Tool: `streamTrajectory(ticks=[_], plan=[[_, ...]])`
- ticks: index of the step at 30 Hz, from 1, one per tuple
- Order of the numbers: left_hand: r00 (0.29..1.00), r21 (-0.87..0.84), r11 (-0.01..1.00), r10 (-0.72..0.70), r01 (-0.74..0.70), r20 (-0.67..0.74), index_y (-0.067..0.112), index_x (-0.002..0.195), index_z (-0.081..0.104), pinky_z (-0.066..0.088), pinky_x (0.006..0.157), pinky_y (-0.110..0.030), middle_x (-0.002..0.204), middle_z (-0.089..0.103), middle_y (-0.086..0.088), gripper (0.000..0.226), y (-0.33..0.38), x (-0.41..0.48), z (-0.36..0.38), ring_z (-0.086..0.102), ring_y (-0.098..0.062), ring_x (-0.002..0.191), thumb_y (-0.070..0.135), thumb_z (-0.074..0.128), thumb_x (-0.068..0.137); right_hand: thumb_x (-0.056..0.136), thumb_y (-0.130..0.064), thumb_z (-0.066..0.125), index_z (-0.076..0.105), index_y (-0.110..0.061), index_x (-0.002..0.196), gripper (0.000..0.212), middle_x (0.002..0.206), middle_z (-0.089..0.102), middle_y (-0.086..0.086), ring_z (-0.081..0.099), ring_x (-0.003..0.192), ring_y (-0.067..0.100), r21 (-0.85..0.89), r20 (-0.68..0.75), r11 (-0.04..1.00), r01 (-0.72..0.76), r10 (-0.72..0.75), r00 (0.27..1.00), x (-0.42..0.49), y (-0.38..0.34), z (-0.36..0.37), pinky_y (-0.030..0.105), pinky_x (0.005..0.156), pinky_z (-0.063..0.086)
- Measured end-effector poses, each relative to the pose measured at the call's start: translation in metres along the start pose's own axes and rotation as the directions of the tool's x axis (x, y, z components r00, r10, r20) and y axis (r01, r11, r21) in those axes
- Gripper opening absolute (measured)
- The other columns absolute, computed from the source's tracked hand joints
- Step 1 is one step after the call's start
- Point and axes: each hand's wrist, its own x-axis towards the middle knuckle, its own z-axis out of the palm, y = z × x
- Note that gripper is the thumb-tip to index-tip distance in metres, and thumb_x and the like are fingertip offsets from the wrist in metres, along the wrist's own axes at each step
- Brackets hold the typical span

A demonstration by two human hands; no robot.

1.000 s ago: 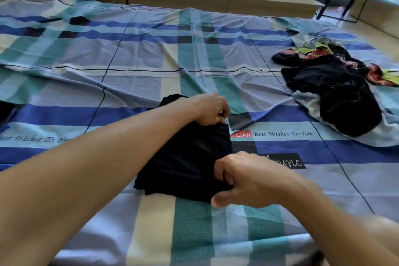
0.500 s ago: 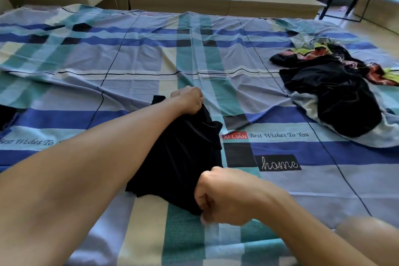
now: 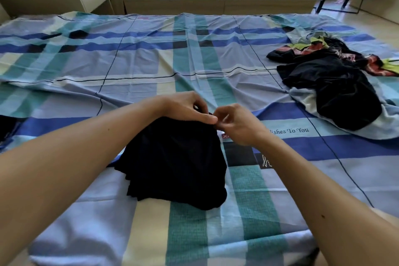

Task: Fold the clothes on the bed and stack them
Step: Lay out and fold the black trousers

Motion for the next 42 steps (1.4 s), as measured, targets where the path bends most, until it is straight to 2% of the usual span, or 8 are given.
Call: streamTrajectory(ticks=[8,14,22,26,30,34,37,42], plan=[[0.992,-0.159,0.981,-0.123,0.115,-0.040,0.030,0.069,0.069,0.041,0.066,-0.022,0.066,0.061,0.016,0.031,-0.009,0.024,0.003,0.051,0.002,0.059,0.032,0.059,0.099,0.091,-0.036,0.065,0.056,-0.023,0.086,0.017,0.078,0.064,-0.001,0.060,0.075,0.020,0.008,-0.205,0.989,-0.146,0.145,0.968,-0.001,-0.014,-0.002,0.038,0.070,0.051],[0.973,-0.203,0.958,-0.220,0.202,-0.071,0.020,0.060,0.059,0.037,0.047,-0.011,0.052,0.052,0.016,0.040,-0.007,0.042,0.015,0.045,0.002,0.047,0.015,0.057,0.100,0.065,-0.068,0.076,0.058,-0.026,0.088,0.051,0.089,0.064,-0.008,0.061,0.084,0.016,-0.388,0.473,0.921,0.028,0.173,0.864,-0.083,-0.057,-0.015,0.038,0.068,0.049],[0.979,0.008,0.985,-0.168,0.170,-0.116,0.012,0.077,0.056,0.038,0.074,-0.031,0.080,0.058,-0.002,0.032,-0.007,0.039,0.027,0.055,-0.021,0.081,0.026,0.047,0.104,0.091,-0.031,0.057,0.043,-0.016,0.069,0.031,0.065,0.050,0.005,0.050,0.067,0.035,-0.201,0.380,0.883,0.425,-0.329,0.864,-0.099,-0.074,0.044,0.039,0.059,0.041],[0.905,0.318,0.936,0.000,0.150,-0.425,0.018,0.092,0.053,0.038,0.085,-0.039,0.097,0.063,-0.006,0.015,0.006,0.021,0.034,0.058,-0.029,0.098,0.023,0.043,0.102,0.094,-0.046,0.055,0.044,-0.019,0.070,0.037,0.073,0.054,0.002,0.052,0.073,0.031,-0.195,0.342,0.927,0.321,-0.243,0.908,-0.094,-0.079,0.045,0.034,0.059,0.036],[0.727,0.454,0.891,0.326,-0.023,-0.604,0.018,0.094,0.053,0.044,0.081,-0.039,0.094,0.055,-0.001,0.007,0.014,-0.032,0.030,0.054,-0.024,0.091,0.017,0.048,0.098,0.094,-0.048,0.049,0.049,-0.017,0.073,0.038,0.069,0.053,-0.001,0.053,0.075,0.027,-0.251,-0.040,0.953,0.169,-0.185,0.982,-0.080,-0.072,0.032,0.037,0.061,0.036],[0.877,0.568,0.811,0.366,-0.137,-0.312,0.018,0.120,0.054,0.042,0.089,-0.037,0.116,0.053,0.000,0.048,-0.014,-0.087,0.050,0.052,-0.019,0.106,0.058,0.041,0.098,0.094,-0.039,0.054,0.058,-0.028,0.107,0.017,0.110,0.055,-0.004,0.052,0.108,0.020,-0.228,-0.225,0.969,0.091,-0.143,0.964,-0.065,-0.057,0.035,0.039,0.091,0.044],[0.969,0.612,0.789,0.190,-0.056,-0.156,0.020,0.156,0.025,0.021,0.120,-0.044,0.160,0.026,-0.001,0.094,-0.054,-0.107,0.058,0.023,-0.020,0.148,0.083,0.030,0.086,0.097,-0.054,0.045,0.027,-0.038,0.153,0.061,0.163,0.014,0.003,0.011,0.151,0.024,-0.278,0.025,0.959,0.047,-0.042,0.999,-0.057,-0.040,0.056,0.044,0.122,0.017],[0.985,0.465,0.869,-0.139,0.169,-0.099,0.037,0.156,-0.015,0.005,0.125,-0.044,0.166,-0.020,0.004,0.117,-0.087,-0.133,0.052,-0.018,-0.015,0.152,0.100,0.022,0.064,0.096,-0.067,0.035,0.002,-0.042,0.158,0.075,0.165,-0.023,-0.004,-0.019,0.153,0.021,-0.275,0.141,0.960,-0.058,0.100,0.985,-0.060,-0.032,0.078,0.046,0.125,0.000]])
